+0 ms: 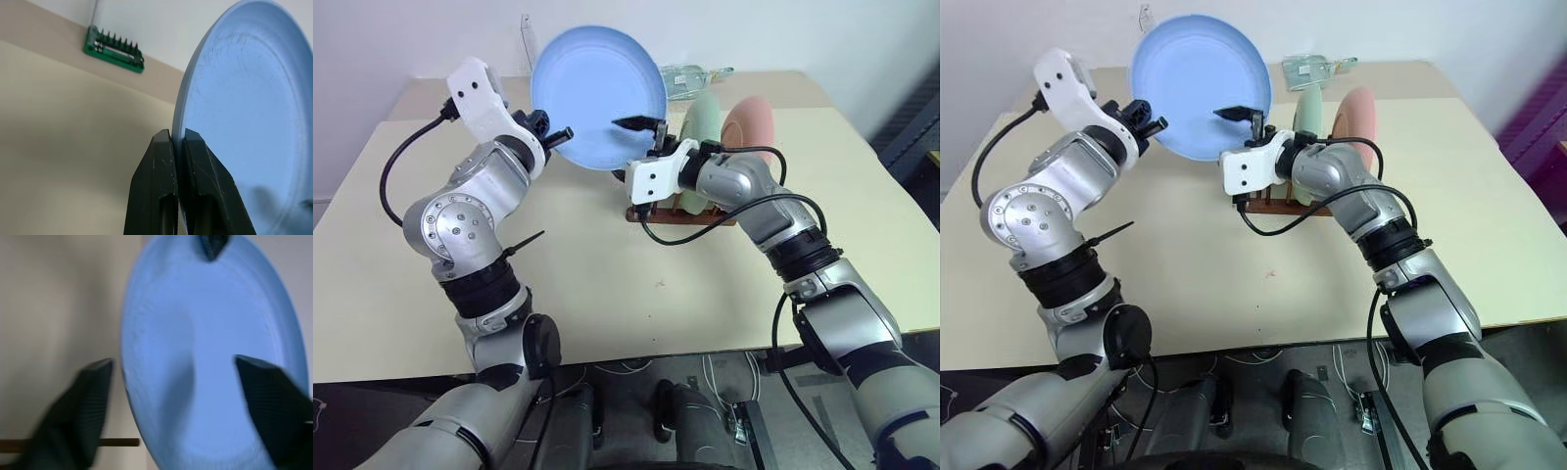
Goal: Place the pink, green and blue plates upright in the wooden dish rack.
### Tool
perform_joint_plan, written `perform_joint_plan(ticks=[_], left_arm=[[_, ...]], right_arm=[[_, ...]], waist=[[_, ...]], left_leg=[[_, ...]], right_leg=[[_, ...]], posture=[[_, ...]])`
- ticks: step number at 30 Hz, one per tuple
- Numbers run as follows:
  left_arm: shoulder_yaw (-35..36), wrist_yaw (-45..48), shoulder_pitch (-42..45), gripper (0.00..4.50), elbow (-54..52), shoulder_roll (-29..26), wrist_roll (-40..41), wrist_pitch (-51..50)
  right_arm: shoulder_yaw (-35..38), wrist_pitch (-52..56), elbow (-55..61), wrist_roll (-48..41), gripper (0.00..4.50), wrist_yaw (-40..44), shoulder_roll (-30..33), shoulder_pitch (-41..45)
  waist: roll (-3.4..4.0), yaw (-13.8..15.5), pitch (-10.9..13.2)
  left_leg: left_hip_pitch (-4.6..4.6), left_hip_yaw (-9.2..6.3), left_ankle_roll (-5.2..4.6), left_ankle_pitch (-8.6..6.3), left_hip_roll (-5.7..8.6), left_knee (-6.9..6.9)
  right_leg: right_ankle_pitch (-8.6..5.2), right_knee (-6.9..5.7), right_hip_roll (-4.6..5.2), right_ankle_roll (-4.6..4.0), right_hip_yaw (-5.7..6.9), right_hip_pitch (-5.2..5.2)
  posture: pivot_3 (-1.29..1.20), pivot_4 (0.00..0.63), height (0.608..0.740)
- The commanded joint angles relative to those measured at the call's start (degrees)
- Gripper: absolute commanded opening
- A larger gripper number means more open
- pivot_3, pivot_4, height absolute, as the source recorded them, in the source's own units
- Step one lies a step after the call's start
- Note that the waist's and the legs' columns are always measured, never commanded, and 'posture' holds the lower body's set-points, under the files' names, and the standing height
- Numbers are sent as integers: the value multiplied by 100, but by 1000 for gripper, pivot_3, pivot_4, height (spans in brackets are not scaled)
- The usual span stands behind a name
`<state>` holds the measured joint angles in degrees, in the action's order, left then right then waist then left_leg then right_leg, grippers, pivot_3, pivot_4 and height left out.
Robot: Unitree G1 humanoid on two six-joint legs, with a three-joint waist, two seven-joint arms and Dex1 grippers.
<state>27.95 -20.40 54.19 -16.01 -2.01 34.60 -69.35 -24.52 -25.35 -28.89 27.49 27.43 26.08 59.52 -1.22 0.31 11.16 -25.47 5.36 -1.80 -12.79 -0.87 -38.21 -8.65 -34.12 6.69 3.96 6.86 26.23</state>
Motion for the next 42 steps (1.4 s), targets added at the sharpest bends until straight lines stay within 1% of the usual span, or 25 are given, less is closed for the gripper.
perform_joint_plan(ticks=[1, 4, 8, 11, 14, 15, 16, 18, 20, 21, 22, 24, 26, 27, 29, 30, 31, 32, 34, 36, 38, 42], left_arm=[[49, 16, 188, 0, -216, -29, 134, 3], [37, 60, 190, 0, -185, -61, 122, 21], [123, 160, 198, 0, -178, 18, 291, 214], [416, 366, 410, 1023, -266, 82, 467, 1257], [741, 377, 686, 2504, -99, -206, 347, 2361], [891, 357, 775, 2504, 23, -379, 264, 2738], [953, 372, 758, 2504, 183, -705, 67, 2952], [859, 435, 621, 2504, 436, -1197, -237, 3200], [424, 729, 139, 2504, 666, -1915, -815, 3293], [157, 955, -210, 2504, 774, -2274, -1108, 3338], [-141, 1245, -609, 2504, 887, -2587, -1364, 3382], [-547, 1688, -1190, 2504, 1004, -2910, -1639, 3570], [-1028, 2316, -1913, 2504, 1012, -3030, -1802, 3852], [-1454, 2601, -2305, 2504, 964, -3116, -2071, 4126], [-2058, 2962, -2766, 2504, 869, -3171, -2453, 4520], [-2404, 3124, -3014, 2504, 740, -3087, -2608, 4824], [-2607, 3239, -3172, 2504, 662, -3009, -2699, 5041], [-2671, 3310, -3324, 2504, 595, -2720, -2513, 5095], [-2898, 3592, -3590, 2504, 546, -2405, -2385, 5337], [-3087, 3962, -3787, 2504, 463, -2277, -2329, 5446], [-3084, 4128, -3853, 2504, 429, -2190, -2258, 5431], [-3014, 4429, -3899, 2504, 402, -2141, -2103, 5378]], right_arm=[[109, -179, 59, 146, 1505, -219, 22, 154], [137, -243, 90, 256, 35, -264, 48, 118], [136, -282, 196, 395, 35, -313, 97, 50], [149, -274, 275, 378, 0, -278, 96, -5], [175, -260, 304, 338, 0, -257, 100, -26], [193, -253, 323, 308, 0, -245, 95, -32], [217, -247, 356, 253, 0, -216, 84, -39], [250, -257, 388, 170, 0, -179, 73, -38], [412, -135, 532, -198, 0, -30, -35, -68], [542, -27, 682, -491, 0, 74, -115, -87], [726, 185, 924, -966, 0, 245, -242, -117], [1025, 670, 1397, -1705, 0, 493, -459, -186], [1448, 1769, 2187, -2813, 0, 714, -783, -276], [1692, 2472, 2607, -3419, 0, 719, -959, -299], [2033, 3529, 3166, -4203, 0, 580, -1197, -331], [2248, 4195, 3459, -4704, 0, 309, -1402, -406], [2403, 4702, 3687, -5049, 0, 105, -1540, -460], [2602, 5241, 3919, -5463, 0, -242, -1767, -538], [2997, 6127, 4222, -6194, 0, -1104, -2300, -690], [3281, 6806, 4414, -6684, 0, -1801, -2679, -799], [3437, 7231, 4514, -6986, 0, -2187, -2828, -858], [3614, 7512, 4424, -7173, 0, -2614, -2842, -881]], waist=[[0, -7, 0], [0, -7, 1], [1, -1, 2], [-2, -2, 4], [-1, -5, 4], [-1, -17, 5], [0, -39, 5], [3, -107, 4], [4, -128, 4], [5, -126, 4], [5, -127, 4], [6, -108, 5], [6, -78, 4], [6, -66, 4], [6, -63, 4], [4, -55, 3], [5, -50, 2], [5, -42, 2], [7, -56, -1], [11, -98, 0], [16, -112, 3], [24, -105, 5]], left_leg=[[0, -1, 1, 1, 0, 0], [0, -2, 2, 1, -1, 1], [0, -4, 3, 2, 0, 0], [0, -4, 4, 2, 0, 0], [-1, -4, 4, 2, -1, 1], [-1, -4, 4, 2, -1, 1], [0, -2, 4, 2, -1, 3], [3, -1, 5, 2, -1, 9], [8, 2, 8, 4, -1, 17], [10, 4, 11, 6, -2, 19], [10, 6, 15, 9, -2, 19], [10, 11, 18, 10, -4, 19], [4, 6, 19, 11, -5, 14], [1, 2, 19, 11, -4, 12], [-1, -2, 20, 9, -4, 10], [-1, -3, 20, 7, -2, 10], [-1, -4, 28, -6, -3, 11], [-3, -6, 6, -22, -3, 12], [-4, -7, 6, -24, -7, 16], [-6, -6, 10, -26, -15, 23], [-13, 5, 15, -23, -26, 31], [-14, 28, 13, -19, -38, 34]], right_leg=[[0, 0, -1, 0, 0, 0], [0, 0, -2, 0, 0, 0], [0, 0, -2, 0, 0, -1], [0, 2, -2, -1, 0, -1], [0, 1, -3, -1, 1, 0], [0, 1, -3, -1, 0, 0], [0, 2, -4, -1, 0, 2], [-1, 0, -5, -2, 0, 3], [-1, -2, -6, -2, -1, 3], [-1, -4, -7, -2, -1, 3], [-1, -6, -7, -2, -2, 2], [0, -9, -7, -3, -5, 5], [0, -6, -7, -3, -4, 6], [0, -6, -3, -3, -3, 5], [0, -3, -1, -4, -3, 6], [0, -5, 5, -5, -3, 6], [0, -2, 5, -8, -2, 9], [-6, -1, 9, -24, -2, 11], [-3, 2, 13, -35, -4, 18], [2, 1, 18, -43, -14, 30], [7, 0, 11, -54, -15, 46], [13, -5, -12, -46, -12, 55]], posture=[[0, 150, 730], [0, 150, 730], [0, 150, 730], [0, 150, 730], [0, 150, 730], [0, 150, 730], [0, 150, 730], [0, 150, 730], [0, 150, 730], [0, 150, 730], [0, 150, 730], [0, 150, 730], [0, 150, 730], [0, 150, 730], [0, 150, 730], [0, 150, 730], [0, 150, 730], [0, 150, 730], [0, 150, 730], [0, 150, 730], [0, 150, 730], [0, 150, 730]])
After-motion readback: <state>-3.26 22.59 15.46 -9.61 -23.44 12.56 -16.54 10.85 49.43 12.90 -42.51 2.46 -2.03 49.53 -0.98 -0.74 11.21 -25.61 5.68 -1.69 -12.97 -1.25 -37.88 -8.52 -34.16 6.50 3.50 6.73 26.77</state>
